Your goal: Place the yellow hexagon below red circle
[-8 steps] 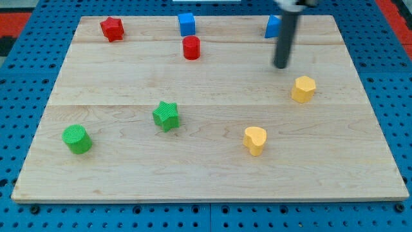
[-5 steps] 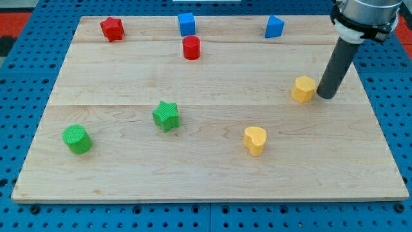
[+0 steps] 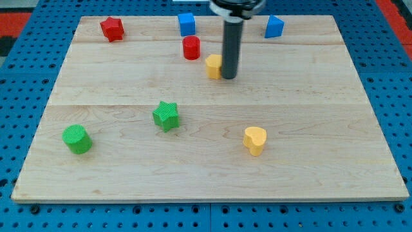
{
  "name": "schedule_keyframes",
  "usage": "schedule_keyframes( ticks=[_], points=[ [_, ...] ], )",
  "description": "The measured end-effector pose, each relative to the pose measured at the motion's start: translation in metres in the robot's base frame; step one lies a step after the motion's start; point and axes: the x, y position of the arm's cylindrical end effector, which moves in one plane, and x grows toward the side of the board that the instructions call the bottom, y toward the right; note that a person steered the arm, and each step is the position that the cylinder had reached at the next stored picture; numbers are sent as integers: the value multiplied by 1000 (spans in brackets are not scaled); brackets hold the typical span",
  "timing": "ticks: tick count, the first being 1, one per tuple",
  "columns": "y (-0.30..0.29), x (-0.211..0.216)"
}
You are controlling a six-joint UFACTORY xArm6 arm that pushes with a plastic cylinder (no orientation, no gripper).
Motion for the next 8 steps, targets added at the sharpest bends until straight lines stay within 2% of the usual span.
schedule_keyframes(
  ticks=[2, 4, 5, 6, 7, 8],
  points=[
    [11, -43],
    [-14, -17],
    [-34, -17],
    [-2, -4],
    [18, 58],
    [-11, 142]
  ],
)
